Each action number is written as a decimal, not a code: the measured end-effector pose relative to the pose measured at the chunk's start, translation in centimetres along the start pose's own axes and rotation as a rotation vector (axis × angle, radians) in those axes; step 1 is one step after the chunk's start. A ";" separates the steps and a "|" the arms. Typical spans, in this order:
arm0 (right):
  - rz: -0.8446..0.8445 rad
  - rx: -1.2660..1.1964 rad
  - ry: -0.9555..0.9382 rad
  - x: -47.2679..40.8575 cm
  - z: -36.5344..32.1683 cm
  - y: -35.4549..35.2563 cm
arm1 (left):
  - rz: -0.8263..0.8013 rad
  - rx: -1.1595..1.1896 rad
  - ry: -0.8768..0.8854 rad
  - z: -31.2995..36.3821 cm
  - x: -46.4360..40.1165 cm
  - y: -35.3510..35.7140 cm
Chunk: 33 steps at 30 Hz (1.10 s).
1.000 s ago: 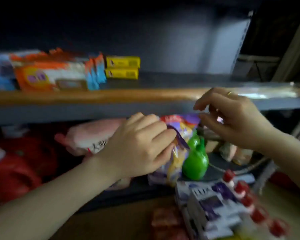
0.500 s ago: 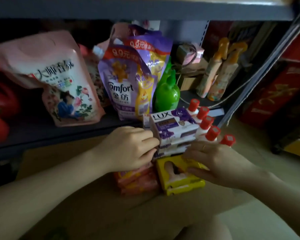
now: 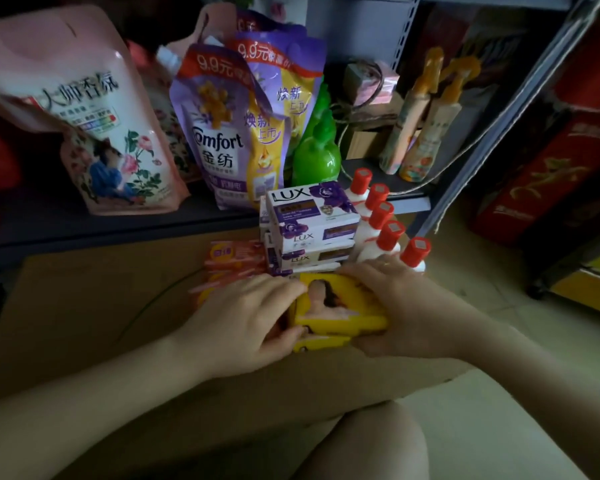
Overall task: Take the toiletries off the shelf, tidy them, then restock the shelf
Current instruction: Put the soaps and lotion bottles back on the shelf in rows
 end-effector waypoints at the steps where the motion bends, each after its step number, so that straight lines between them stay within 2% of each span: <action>1: 0.037 -0.036 -0.011 0.6 0.1 -1.1 | 0.014 0.005 -0.004 0.5 -0.1 0.0; 4: 0.146 -0.118 -0.026 2.3 0.7 -3.8 | 0.026 0.034 -0.103 1.1 -0.6 1.0; 6: 0.205 -0.149 -0.008 3.1 1.0 -4.7 | -0.034 0.009 -0.154 1.4 -1.2 1.9; 12: 0.245 -0.159 -0.024 3.3 1.2 -5.6 | -0.092 -0.240 -0.052 2.6 -0.9 4.6; 15: 0.263 -0.161 -0.028 2.9 1.2 -5.7 | -0.184 -0.265 -0.095 2.7 -0.9 5.7; 17: 0.294 -0.176 -0.036 2.5 1.2 -5.7 | -0.291 -0.230 -0.166 2.7 -0.8 6.4; 20: 0.341 -0.195 -0.019 1.9 1.3 -6.0 | -0.351 -0.184 -0.213 2.6 -1.0 6.6; 23: 0.398 -0.204 -0.025 1.5 1.1 -6.9 | -0.488 0.021 -0.285 2.6 -1.5 5.1; 25: 0.435 -0.241 -0.028 1.1 0.8 -8.0 | -0.518 0.118 -0.281 2.9 -1.6 2.9; 27: 0.478 -0.253 -0.031 0.6 0.3 -9.4 | -0.437 0.144 -0.226 2.9 -1.7 -0.4; 30: 0.539 -0.199 -0.048 -0.7 -0.7 -11.7 | -0.180 0.138 -0.162 2.2 -2.9 -6.7; 33: 0.622 -0.161 -0.088 -2.6 -2.2 -14.4 | 0.069 0.129 -0.197 0.2 -4.5 -13.2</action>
Point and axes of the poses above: each hand's wrist, its own x-axis away from the middle knuckle, its own y-axis out of the palm, z = x × y, the point moved 4 cm from there along -x, towards the middle knuckle, and after that the axes turned 9 degrees about -y, right-handed, at the moved point
